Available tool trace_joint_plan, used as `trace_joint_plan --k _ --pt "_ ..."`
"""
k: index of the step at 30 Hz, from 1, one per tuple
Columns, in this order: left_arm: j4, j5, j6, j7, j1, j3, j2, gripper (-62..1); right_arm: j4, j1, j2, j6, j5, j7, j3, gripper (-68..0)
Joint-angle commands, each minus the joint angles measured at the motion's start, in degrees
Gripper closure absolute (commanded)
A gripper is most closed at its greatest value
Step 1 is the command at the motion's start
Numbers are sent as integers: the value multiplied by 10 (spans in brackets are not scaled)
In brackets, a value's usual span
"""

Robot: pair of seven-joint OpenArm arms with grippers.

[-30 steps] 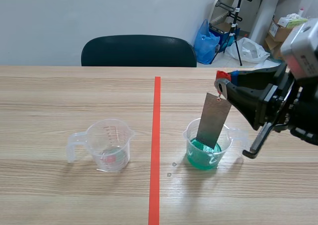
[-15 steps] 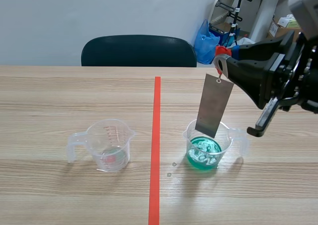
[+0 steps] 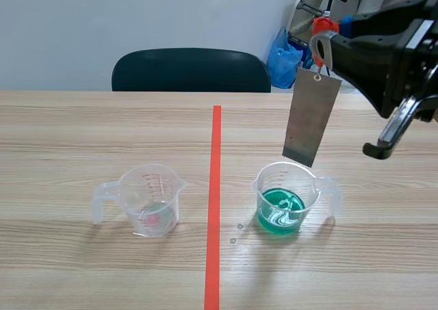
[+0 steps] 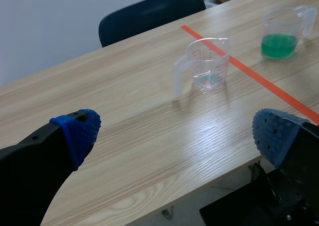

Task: Do the redox reaction experiment

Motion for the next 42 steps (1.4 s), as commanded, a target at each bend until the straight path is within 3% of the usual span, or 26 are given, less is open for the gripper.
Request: trace_joint_plan --k 1,8,42 --pt "3 -6 1 -8 0 -6 -2 -623 12 6 0 -4 19 -6 5 -7" --pt "3 -6 1 -8 0 -6 -2 -623 26 6 0 -4 47 -39 18 -7" --pt "3 -6 1 -7 0 -6 -2 -623 27 6 0 -4 50 -43 30 -7"
